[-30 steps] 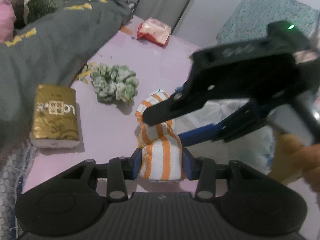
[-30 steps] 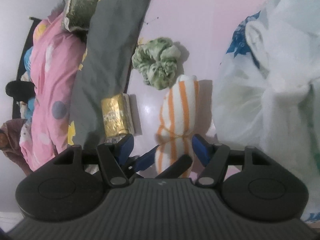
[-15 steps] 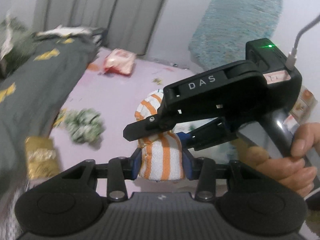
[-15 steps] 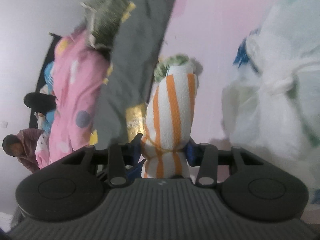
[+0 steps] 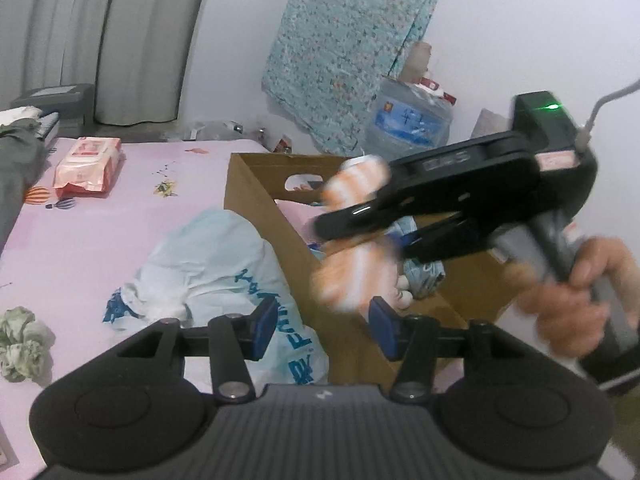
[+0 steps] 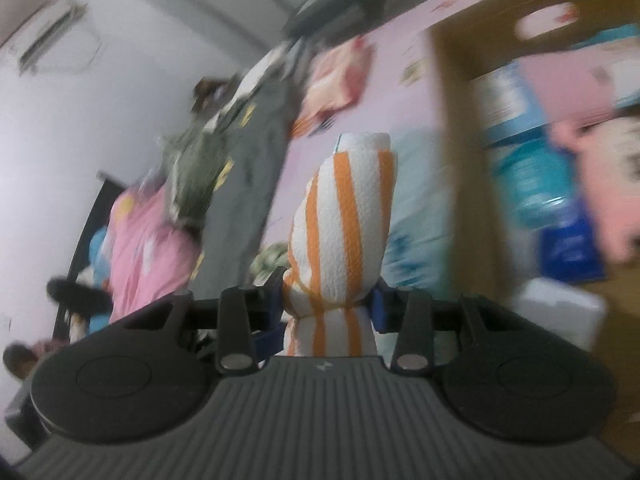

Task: Organize soft objects
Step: 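Carry the striped towel roll into the box and open the right gripper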

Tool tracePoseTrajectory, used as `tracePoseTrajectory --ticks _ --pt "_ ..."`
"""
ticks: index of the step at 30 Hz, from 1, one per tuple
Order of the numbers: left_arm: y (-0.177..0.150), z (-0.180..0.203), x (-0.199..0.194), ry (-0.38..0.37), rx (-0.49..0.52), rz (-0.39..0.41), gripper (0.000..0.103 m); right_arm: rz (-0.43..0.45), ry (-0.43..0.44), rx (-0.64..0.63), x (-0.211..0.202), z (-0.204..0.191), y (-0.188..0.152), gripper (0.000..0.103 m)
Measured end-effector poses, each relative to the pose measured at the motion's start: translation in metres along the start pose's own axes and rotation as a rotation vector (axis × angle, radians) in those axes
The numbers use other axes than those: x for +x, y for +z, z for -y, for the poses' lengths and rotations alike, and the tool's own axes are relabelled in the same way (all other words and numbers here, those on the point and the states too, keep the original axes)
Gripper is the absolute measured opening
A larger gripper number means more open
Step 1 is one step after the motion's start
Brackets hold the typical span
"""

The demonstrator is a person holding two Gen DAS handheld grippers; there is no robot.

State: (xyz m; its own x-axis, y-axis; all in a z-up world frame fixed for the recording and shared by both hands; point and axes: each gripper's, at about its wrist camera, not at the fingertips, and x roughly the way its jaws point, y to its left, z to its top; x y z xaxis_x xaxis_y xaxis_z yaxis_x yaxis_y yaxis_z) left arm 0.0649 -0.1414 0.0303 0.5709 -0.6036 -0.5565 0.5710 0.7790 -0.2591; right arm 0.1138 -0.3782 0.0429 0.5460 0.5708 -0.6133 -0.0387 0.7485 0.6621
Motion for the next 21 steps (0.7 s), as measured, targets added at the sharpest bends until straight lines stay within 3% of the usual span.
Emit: tracePoseTrajectory --ticks 5,8,11,15,18,21 --pt "-0.001 -0.012 0.009 0.017 -0.03 -0.021 0.052 0.074 -0.196 -0.043 -0.054 0.044 0.019 0.039" --pt "-0.002 -0.021 0.013 0.032 -0.061 -0.027 0.052 0.047 -0.332 -0.076 -0.066 0.067 0.027 0.039" --pt "0.0 -0.028 0.014 0.045 -0.086 -0.029 0.051 -0.027 -0.387 -0.115 -0.056 0.083 0.025 0.04" --pt "0.0 -0.035 0.013 0.066 -0.099 -0.029 0.051 -0.164 -0.483 -0.331 -0.01 0.076 0.015 0.042" --pt "0.0 -0.038 0.01 0.074 -0.102 -0.023 0.051 -0.283 -0.493 -0.397 0.013 0.075 0.005 0.048" --pt "0.0 -0.041 0.009 0.076 -0.11 -0.02 0.051 -0.297 -0.493 -0.392 0.016 0.077 0.005 0.052"
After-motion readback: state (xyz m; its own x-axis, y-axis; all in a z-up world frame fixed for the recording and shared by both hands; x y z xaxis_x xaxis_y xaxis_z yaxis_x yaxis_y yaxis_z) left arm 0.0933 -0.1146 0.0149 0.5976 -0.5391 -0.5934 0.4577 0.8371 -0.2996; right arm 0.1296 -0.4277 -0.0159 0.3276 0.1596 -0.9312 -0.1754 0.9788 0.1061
